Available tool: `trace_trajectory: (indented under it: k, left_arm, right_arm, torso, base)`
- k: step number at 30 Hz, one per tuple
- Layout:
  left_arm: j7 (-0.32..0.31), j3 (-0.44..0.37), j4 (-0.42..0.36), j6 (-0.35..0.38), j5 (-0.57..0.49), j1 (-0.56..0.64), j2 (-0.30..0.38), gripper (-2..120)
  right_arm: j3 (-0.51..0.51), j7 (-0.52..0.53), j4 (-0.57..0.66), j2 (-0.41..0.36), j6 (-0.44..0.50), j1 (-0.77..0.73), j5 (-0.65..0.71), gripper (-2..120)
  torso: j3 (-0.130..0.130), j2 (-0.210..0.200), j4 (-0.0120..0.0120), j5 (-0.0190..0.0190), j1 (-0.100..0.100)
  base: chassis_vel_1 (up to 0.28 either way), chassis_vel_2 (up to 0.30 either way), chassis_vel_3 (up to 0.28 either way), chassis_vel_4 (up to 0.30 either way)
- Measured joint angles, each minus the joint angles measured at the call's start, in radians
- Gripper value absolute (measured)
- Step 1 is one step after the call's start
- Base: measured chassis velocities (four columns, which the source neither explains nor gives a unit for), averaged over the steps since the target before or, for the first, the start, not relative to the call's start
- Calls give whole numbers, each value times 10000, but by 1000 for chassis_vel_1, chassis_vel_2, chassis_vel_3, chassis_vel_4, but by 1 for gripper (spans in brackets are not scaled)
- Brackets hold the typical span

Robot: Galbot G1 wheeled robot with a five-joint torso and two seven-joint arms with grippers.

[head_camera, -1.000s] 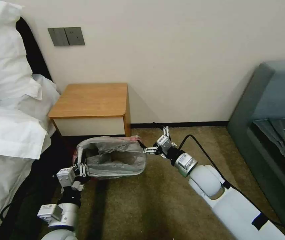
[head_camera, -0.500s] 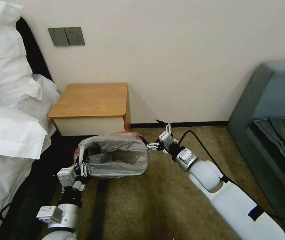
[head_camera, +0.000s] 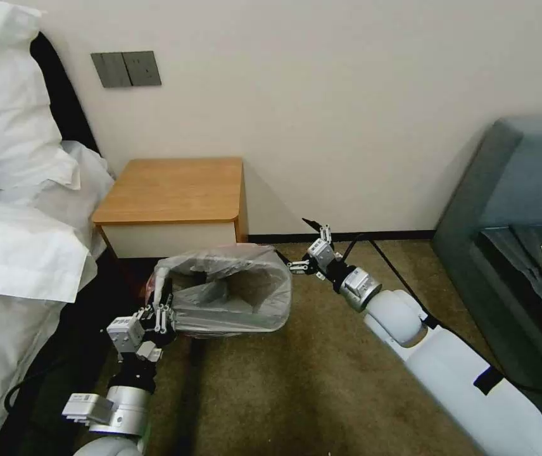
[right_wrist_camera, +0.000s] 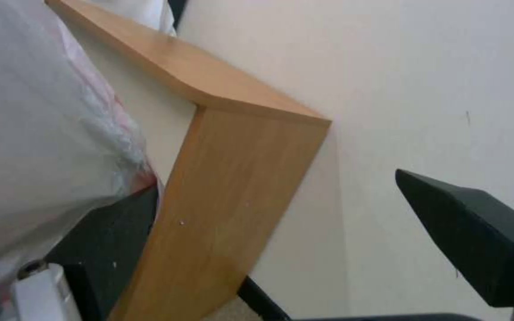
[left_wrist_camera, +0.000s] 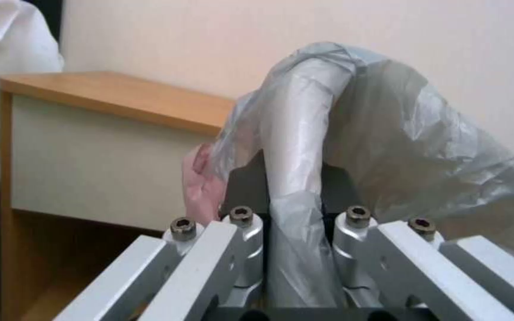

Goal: Pick up the garbage bag from the table and place it over the trash can.

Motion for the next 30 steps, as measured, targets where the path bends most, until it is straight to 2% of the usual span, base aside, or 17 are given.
trace_trajectory:
  k: [5,8,11,22,26,30]
  left_arm:
    - [44,72,-271,23,-813,-5,12,11]
    - [28,86,-650,222,-1709,27,52,11]
    - [-20,105,-821,328,-2010,26,53,11]
    - [-315,60,-803,377,-2117,-39,-21,11]
    - [-509,-93,-604,431,-1937,-172,-68,11]
    - [-995,-274,-48,481,-1288,-314,-34,11]
  right_arm:
    - [3,1,-299,129,212,-38,-51,100]
    - [-3,13,-629,231,369,-1,-117,100]
    - [-12,14,-800,267,459,37,-157,100]
    - [163,372,-1158,409,621,-87,-332,100]
    - [441,706,-1009,515,659,-337,-346,100]
    - [916,839,-296,517,647,-839,-302,100]
  torso:
    - [-1,0,0,2,0]
    - [-1,0,1,2,0]
    - [-1,0,0,1,0]
    - [0,0,2,-1,0]
    - [-1,0,-1,0,-1]
    - [0,0,1,0,0]
  base:
    - [0,0,0,0]
    - [0,0,0,0]
    - [0,0,0,0]
    - [0,0,0,0]
    - [0,0,0,0]
    - [0,0,0,0]
